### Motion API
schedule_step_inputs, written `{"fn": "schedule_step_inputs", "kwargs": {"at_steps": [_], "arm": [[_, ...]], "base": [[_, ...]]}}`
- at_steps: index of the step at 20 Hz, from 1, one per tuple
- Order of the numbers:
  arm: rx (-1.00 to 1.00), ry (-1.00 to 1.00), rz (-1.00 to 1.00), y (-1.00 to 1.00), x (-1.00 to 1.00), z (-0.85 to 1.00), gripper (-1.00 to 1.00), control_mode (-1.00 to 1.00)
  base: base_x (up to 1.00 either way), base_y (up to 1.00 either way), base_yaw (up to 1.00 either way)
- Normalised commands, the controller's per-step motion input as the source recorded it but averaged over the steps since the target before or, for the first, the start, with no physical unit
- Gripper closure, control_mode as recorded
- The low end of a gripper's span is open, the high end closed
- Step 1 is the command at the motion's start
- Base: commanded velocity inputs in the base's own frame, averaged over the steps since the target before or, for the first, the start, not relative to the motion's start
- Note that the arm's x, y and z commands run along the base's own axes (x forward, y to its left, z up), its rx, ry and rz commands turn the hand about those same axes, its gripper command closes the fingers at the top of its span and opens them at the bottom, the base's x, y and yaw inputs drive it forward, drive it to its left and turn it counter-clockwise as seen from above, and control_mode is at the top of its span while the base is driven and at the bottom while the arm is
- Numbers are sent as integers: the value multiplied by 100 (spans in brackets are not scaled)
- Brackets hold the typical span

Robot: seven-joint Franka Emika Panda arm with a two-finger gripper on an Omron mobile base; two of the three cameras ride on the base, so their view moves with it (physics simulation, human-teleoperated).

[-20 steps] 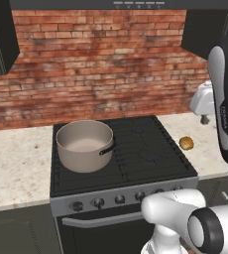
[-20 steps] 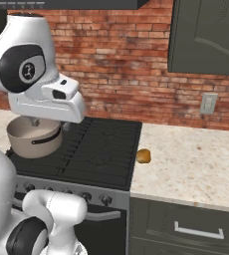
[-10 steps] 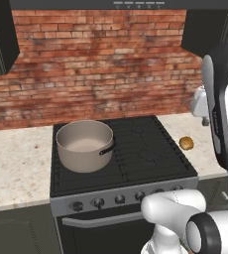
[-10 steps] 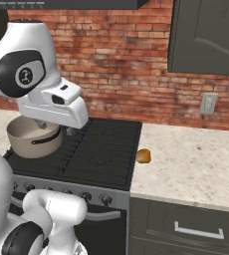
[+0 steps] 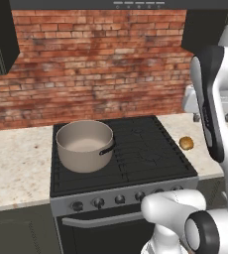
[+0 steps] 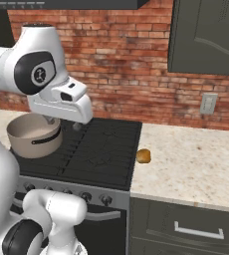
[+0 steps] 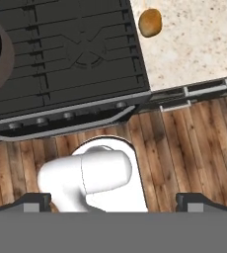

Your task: Turn on the burner for the pot on the stove. Wait thirty seconds for the pot to heat up. Then add the potato to the pot.

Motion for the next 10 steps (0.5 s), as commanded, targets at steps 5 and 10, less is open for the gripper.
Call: {"fn": "schedule_step_inputs", "kwargs": {"at_steps": [5, 10], "arm": [[0, 0, 0, 0, 16, -5, -100, -100], [0, 0, 0, -5, 5, -3, -100, -100]], "base": [[0, 0, 0], [0, 0, 0]]}}
